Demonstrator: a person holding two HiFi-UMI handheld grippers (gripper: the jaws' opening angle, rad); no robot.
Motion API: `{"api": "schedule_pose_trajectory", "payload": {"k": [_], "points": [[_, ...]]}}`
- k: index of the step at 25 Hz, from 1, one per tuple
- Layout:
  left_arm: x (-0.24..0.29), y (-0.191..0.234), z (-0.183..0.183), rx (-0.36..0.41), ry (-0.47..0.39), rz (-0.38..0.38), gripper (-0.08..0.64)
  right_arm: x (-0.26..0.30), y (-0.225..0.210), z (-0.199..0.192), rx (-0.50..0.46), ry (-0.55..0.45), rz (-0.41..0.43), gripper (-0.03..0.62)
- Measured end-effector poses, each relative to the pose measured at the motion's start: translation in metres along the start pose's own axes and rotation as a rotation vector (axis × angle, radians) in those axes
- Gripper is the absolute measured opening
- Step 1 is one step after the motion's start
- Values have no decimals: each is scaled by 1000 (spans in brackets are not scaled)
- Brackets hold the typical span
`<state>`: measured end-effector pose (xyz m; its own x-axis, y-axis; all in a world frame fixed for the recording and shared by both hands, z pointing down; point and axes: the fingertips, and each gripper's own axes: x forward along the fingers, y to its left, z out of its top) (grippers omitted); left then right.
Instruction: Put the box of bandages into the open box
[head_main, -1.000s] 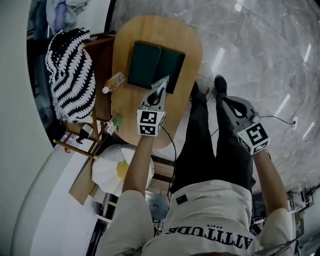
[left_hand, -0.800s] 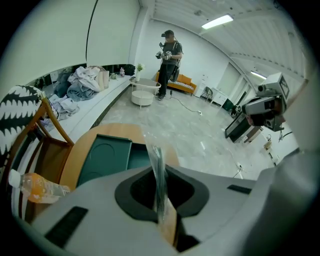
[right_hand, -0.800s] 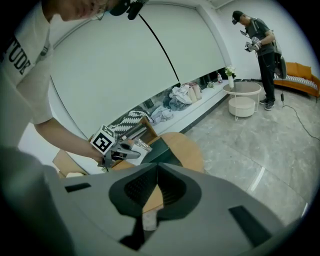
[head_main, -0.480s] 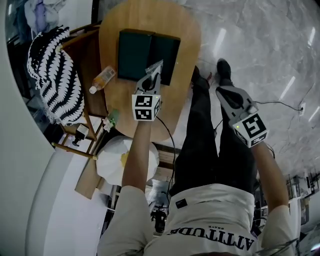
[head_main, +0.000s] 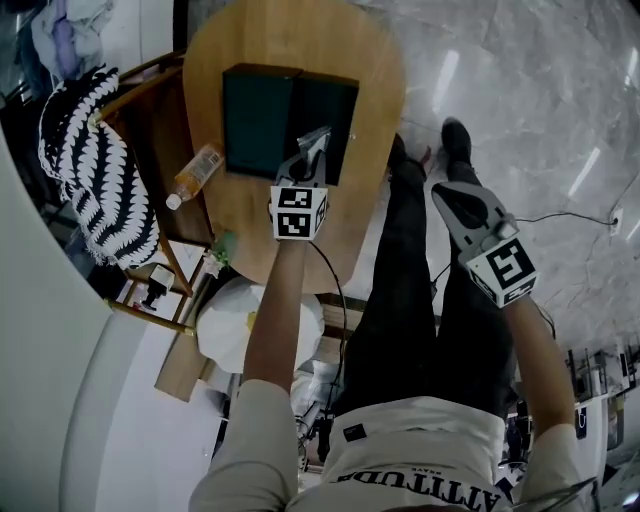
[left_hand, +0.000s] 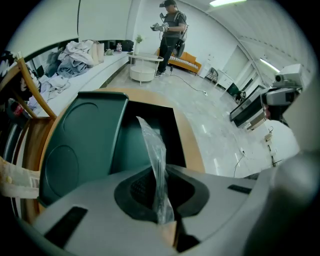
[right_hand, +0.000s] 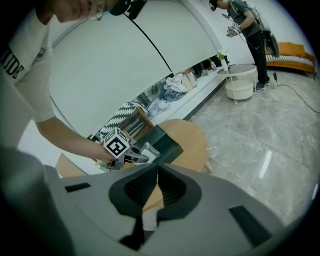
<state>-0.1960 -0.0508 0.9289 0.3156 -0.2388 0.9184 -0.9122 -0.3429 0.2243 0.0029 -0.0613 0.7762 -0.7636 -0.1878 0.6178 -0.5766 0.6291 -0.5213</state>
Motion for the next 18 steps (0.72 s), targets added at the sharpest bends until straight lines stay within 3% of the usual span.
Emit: {"api": "schedule_pose_trajectory", "payload": {"k": [11,17,18], "points": [[43,-12,2,31,65,-61,38,6,-10,-11,31,3,6,21],[54,-10,-1,-9,96,-103,44,9,-18,-15,46,2,0,21],[55,-9,-1,-9,99,-98,70,10,-18,-15,48,2,0,21]]}}
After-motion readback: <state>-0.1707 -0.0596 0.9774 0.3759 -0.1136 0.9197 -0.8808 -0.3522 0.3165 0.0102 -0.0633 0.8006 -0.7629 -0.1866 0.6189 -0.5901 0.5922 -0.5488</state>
